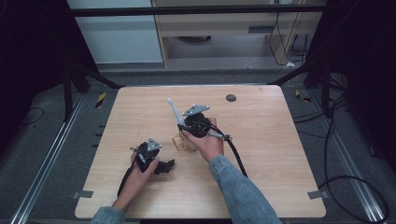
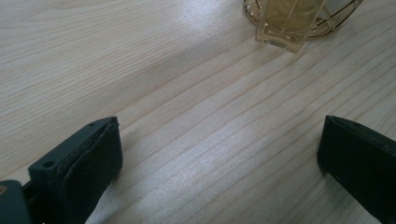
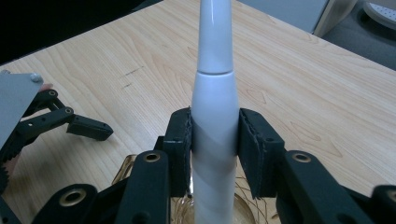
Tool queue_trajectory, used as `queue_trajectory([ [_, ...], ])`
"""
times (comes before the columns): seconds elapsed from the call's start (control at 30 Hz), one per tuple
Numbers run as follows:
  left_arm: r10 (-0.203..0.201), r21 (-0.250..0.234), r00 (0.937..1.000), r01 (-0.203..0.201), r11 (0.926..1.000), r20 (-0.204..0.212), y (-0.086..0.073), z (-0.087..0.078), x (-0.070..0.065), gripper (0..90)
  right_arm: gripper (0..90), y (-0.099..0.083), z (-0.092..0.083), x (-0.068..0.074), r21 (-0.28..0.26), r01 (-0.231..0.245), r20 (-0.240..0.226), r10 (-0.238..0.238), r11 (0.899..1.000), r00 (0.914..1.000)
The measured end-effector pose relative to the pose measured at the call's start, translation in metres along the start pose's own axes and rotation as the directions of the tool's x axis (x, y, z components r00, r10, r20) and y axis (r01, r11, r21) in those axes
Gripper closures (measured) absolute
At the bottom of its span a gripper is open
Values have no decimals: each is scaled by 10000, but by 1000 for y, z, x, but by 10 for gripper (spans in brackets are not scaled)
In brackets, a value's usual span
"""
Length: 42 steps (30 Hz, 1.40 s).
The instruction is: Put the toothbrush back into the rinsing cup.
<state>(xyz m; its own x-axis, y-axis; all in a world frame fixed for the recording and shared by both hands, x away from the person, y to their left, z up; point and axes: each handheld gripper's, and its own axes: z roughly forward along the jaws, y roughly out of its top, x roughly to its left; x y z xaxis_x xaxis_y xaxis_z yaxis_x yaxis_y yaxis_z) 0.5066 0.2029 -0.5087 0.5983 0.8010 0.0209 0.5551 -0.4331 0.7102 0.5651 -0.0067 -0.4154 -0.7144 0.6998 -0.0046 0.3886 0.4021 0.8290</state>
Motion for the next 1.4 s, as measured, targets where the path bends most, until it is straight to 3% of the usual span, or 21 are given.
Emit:
queue_trajectory([
  [0.83,-3,-3,10000,3,10000,0,0,0,0,0,623,1,-2,1,17,66,-24,-66,10000,10000],
  [1.4,-3,-5,10000,3,10000,0,0,0,0,0,642,0,-9,-6,3,-21,164,21,10000,9999],
])
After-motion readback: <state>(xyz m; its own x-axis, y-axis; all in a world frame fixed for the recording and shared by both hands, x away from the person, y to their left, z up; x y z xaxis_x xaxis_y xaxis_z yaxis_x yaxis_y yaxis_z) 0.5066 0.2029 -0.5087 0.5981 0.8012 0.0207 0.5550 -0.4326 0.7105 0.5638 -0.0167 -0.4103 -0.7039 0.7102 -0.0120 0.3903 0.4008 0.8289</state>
